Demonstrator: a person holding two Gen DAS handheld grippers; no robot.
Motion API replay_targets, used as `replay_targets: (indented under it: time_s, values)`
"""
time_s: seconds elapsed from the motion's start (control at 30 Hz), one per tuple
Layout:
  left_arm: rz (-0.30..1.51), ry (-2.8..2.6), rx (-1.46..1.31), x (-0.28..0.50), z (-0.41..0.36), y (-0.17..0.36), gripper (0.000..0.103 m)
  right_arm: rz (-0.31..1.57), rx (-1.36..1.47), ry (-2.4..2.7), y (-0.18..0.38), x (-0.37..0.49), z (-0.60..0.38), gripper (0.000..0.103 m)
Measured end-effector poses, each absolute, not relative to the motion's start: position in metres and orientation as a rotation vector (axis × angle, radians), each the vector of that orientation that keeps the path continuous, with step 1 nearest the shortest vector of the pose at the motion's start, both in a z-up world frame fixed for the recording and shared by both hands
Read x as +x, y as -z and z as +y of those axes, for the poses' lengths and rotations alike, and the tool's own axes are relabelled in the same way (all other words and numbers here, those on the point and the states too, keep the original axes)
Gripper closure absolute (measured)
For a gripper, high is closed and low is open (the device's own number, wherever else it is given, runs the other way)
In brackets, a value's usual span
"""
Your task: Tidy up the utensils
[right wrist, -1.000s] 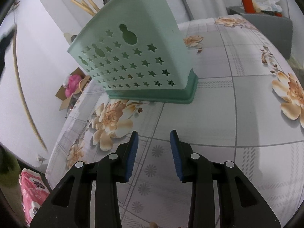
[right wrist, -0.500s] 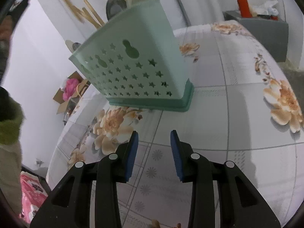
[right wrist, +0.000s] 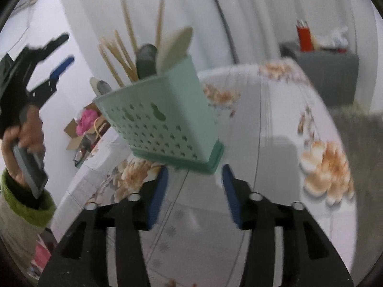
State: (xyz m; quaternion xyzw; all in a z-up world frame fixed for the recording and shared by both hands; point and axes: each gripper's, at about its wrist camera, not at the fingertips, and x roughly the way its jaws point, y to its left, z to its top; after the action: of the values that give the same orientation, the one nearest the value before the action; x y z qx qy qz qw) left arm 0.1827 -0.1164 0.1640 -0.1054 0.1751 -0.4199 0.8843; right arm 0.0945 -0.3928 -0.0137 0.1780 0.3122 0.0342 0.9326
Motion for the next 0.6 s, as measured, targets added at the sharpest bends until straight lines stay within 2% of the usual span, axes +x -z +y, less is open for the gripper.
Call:
replay_targets:
  time_s: [0.13,0.23,0.4,0.6]
  values:
    - [0.564,0.953,-0.129,0.194,-0.12,-0.121,0.022,0.625,0.254,-0.122,0.011,0.111,-0.389,0.041]
    - [0.655,0.971,-0.141,0.208,-0.128,-0.091,0.021,0.623,0.189,-0.149,0.013,0.127,-0.385,0.04]
    - [0.729,0.999,-0.188,0.233,-0.14,-0.061,0.02,0.619,0.105,-0.158,0.017,0.149,-0.381,0.038]
    - [0.73,1.053,-0.223,0.233,-0.15,-0.057,0.016,0.623,0.041,-0.176,0.018,0.158,-0.376,0.038]
